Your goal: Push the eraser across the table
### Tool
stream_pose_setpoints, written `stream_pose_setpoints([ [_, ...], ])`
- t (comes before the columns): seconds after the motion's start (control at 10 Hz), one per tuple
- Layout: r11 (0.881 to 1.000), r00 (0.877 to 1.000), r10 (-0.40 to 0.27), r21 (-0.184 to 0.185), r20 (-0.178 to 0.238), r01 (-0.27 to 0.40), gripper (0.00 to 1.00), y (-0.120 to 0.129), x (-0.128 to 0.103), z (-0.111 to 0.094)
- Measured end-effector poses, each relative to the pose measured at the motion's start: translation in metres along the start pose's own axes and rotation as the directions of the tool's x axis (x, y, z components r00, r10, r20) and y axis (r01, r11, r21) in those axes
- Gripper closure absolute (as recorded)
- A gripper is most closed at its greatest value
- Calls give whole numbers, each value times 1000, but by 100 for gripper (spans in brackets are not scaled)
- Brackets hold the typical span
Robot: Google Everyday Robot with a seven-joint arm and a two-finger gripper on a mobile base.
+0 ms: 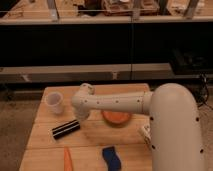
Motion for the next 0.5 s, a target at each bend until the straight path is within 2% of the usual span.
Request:
stream_pose_setpoints([
  [0.5, 1000, 1000, -15, -1, 1, 15, 100, -1, -11, 5],
])
